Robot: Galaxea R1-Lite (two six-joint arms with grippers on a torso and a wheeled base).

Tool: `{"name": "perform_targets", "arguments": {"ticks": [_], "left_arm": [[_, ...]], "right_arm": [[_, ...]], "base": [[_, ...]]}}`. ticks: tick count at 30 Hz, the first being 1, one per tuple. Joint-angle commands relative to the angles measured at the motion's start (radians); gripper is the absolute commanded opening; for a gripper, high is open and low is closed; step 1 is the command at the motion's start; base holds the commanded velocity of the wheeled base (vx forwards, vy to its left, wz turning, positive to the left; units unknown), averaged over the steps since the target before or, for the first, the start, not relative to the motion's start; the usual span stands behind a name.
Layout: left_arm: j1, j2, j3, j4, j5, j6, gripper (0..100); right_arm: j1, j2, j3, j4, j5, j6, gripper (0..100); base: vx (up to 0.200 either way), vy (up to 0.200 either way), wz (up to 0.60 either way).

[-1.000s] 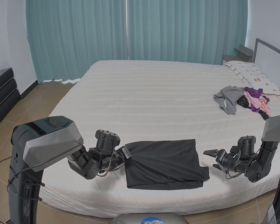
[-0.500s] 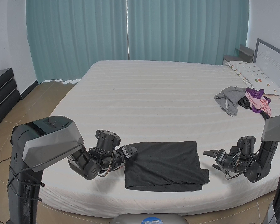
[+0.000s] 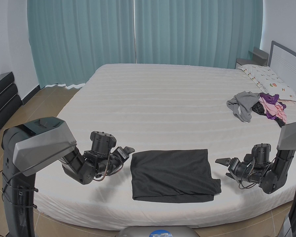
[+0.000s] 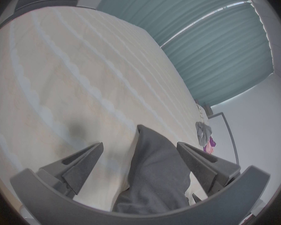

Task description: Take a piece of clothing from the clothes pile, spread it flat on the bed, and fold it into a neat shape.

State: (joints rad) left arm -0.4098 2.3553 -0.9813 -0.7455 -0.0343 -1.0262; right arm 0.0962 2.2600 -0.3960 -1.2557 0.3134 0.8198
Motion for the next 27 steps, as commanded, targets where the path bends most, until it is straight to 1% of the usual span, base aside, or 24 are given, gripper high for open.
{"name": "perform_targets", "arguments": {"ticks": [1,4,5,7,9,11,12,13,14,15,16,17,19,20,22,25,26,27], "left_arm": [[0.06,-0.142,0.102,-0.006,0.014,-0.008,100],[0.094,-0.237,0.177,-0.031,0.028,-0.005,100],[0.114,-0.292,0.219,-0.051,0.033,-0.005,100],[0.131,-0.376,0.274,-0.071,0.036,0.006,100],[0.138,-0.436,0.314,-0.077,0.039,0.023,100],[0.144,-0.554,0.389,-0.084,0.063,0.084,100],[0.144,-0.561,0.392,-0.086,0.068,0.089,100],[0.143,-0.639,0.424,-0.107,0.125,0.138,100],[0.144,-0.669,0.437,-0.117,0.146,0.152,100],[0.144,-0.669,0.437,-0.117,0.146,0.152,100],[0.143,-0.742,0.475,-0.137,0.194,0.193,100],[0.143,-0.742,0.475,-0.137,0.194,0.193,100],[0.141,-0.873,0.546,-0.144,0.24,0.291,100],[0.141,-0.881,0.55,-0.144,0.241,0.296,100],[0.138,-1.015,0.601,-0.143,0.28,0.376,100],[0.138,-1.139,0.642,-0.13,0.31,0.443,100],[0.138,-1.15,0.647,-0.129,0.315,0.452,100],[0.138,-1.211,0.671,-0.123,0.346,0.511,100]], "right_arm": [[0.0,-0.114,0.04,-0.022,-0.036,-0.002,100],[-0.007,-0.192,0.069,-0.022,-0.059,-0.007,100],[-0.009,-0.237,0.089,-0.022,-0.08,-0.011,100],[-0.01,-0.316,0.128,-0.022,-0.111,-0.036,100],[-0.01,-0.372,0.164,-0.024,-0.122,-0.067,100],[-0.016,-0.478,0.243,-0.045,-0.126,-0.142,100],[-0.018,-0.484,0.247,-0.048,-0.126,-0.145,100],[-0.039,-0.573,0.298,-0.085,-0.126,-0.203,100],[-0.046,-0.608,0.316,-0.099,-0.126,-0.223,100],[-0.046,-0.608,0.316,-0.099,-0.126,-0.223,100],[-0.058,-0.695,0.358,-0.111,-0.126,-0.275,100],[-0.058,-0.695,0.358,-0.111,-0.126,-0.275,100],[-0.065,-0.813,0.396,-0.1,-0.135,-0.349,100],[-0.065,-0.82,0.396,-0.099,-0.135,-0.349,100],[-0.099,-0.953,0.396,-0.06,-0.168,-0.363,100],[-0.119,-1.093,0.396,0.047,-0.165,-0.38,100],[-0.119,-1.108,0.396,0.062,-0.165,-0.383,100],[-0.119,-1.186,0.396,0.151,-0.163,-0.401,100]], "base": [[0.0,0.0,0.0],[0.0,0.0,0.0],[0.0,0.0,0.0],[0.0,0.0,0.0],[0.0,0.0,0.0],[0.0,0.0,0.0],[0.0,0.0,0.0],[0.0,0.0,0.0],[0.0,0.0,0.0],[0.0,0.0,0.0],[0.0,0.0,0.0],[0.0,0.0,0.0],[0.0,0.0,0.0],[0.0,0.0,0.0],[0.0,0.0,0.0],[0.0,0.0,0.0],[0.0,0.0,0.0],[0.0,0.0,0.0]]}}
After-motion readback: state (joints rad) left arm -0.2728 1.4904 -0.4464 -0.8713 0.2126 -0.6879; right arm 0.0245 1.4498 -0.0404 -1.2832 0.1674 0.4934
